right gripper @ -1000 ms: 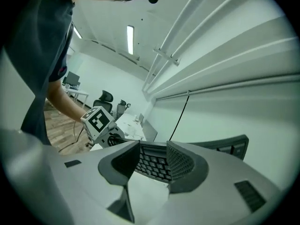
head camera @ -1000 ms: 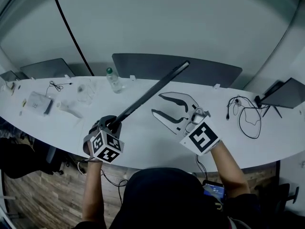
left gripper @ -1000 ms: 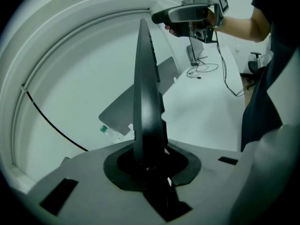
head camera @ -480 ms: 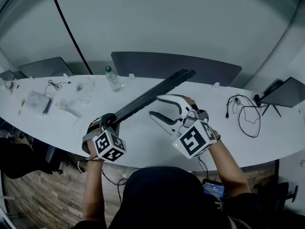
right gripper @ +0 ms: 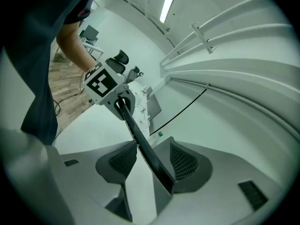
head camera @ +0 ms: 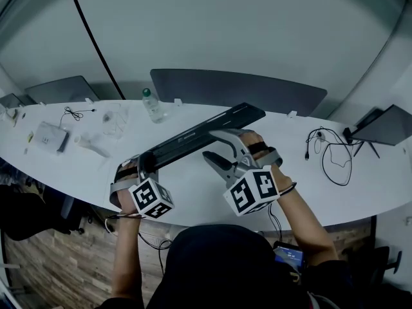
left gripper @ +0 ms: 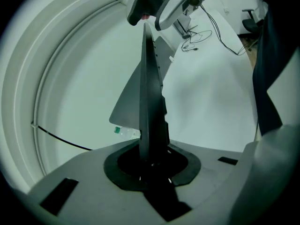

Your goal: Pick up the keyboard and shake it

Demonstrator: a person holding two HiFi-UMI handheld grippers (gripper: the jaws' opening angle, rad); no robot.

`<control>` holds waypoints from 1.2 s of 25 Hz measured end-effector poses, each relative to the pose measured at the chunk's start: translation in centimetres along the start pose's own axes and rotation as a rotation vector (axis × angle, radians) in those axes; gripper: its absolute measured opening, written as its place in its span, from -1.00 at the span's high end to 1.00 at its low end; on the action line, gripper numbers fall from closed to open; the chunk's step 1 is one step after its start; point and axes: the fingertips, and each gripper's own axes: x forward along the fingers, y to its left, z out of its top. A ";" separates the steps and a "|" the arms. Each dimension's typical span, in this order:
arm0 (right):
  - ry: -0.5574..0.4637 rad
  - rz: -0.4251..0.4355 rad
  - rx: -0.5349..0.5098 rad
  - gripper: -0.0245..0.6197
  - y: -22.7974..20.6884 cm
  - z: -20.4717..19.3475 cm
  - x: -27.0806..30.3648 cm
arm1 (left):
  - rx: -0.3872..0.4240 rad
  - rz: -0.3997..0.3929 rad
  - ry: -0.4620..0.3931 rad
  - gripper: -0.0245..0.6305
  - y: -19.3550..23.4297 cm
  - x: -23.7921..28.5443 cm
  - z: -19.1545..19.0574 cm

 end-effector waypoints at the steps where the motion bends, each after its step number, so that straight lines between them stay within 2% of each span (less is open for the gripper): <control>1: 0.019 0.007 -0.019 0.28 0.4 -0.3 0.2 | 0.024 0.011 0.008 0.63 0.0 -0.1 0.1; 5: 0.080 0.041 -0.071 0.26 2.0 -1.4 1.2 | 0.093 0.032 0.018 0.63 -0.2 0.0 0.7; 11: 0.137 0.083 -0.133 0.25 3.8 -2.5 2.2 | 0.115 0.023 0.011 0.63 -0.6 0.0 1.4; 17: 0.231 0.076 -0.246 0.25 4.5 -4.2 3.4 | 0.141 0.044 0.009 0.63 -0.1 -0.5 2.0; 26: 0.298 0.069 -0.307 0.26 5.4 -5.6 4.8 | 0.183 0.058 0.010 0.63 -0.5 -0.8 2.6; 30: 0.327 0.040 -0.340 0.26 5.0 -6.1 5.0 | 0.191 0.048 0.003 0.63 -0.9 -0.7 2.8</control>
